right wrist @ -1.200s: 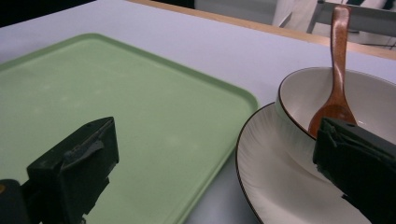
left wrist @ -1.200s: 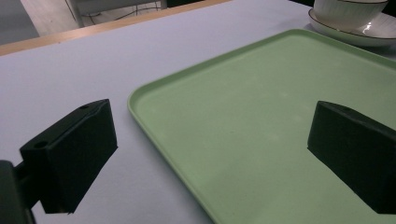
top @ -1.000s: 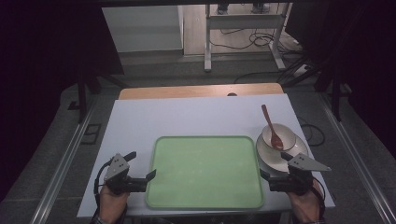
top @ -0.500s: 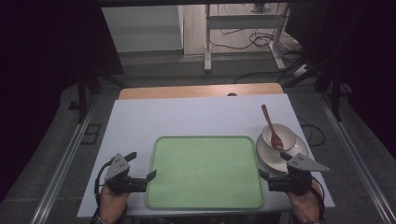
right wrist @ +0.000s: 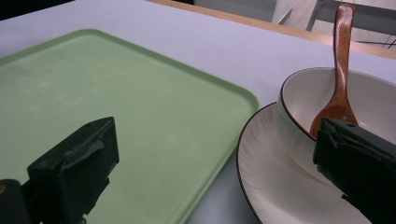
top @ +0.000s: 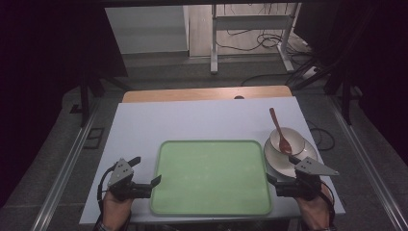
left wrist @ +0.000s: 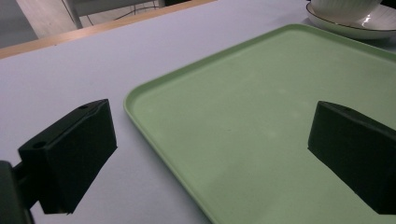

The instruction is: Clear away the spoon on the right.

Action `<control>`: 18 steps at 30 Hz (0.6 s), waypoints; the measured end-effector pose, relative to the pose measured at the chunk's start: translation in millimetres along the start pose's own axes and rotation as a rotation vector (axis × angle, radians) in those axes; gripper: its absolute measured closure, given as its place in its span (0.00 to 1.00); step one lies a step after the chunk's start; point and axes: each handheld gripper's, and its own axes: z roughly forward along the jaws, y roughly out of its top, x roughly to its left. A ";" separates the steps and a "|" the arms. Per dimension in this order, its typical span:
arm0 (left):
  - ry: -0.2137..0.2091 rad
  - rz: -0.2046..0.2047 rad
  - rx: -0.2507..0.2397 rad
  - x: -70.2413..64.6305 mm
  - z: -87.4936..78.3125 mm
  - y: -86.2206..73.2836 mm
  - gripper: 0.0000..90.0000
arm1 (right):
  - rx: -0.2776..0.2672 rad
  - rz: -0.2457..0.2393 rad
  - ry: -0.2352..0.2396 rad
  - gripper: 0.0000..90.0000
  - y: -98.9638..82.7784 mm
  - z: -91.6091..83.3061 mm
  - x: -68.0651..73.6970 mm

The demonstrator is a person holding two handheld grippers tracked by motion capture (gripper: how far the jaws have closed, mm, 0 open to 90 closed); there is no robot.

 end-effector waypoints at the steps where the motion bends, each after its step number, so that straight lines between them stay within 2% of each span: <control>1: 0.001 0.000 0.000 0.0 0.0 0.0 0.01 | 0.000 -0.001 0.000 0.00 0.7 0.0 0.0; 10: 0.004 0.007 0.000 -1.1 0.6 0.2 0.01 | 0.002 0.006 -0.016 0.00 8.4 -1.0 -5.3; 18: 0.016 0.005 -0.006 -0.2 -0.4 0.1 0.01 | 0.041 0.005 -0.029 0.00 15.4 3.1 -8.9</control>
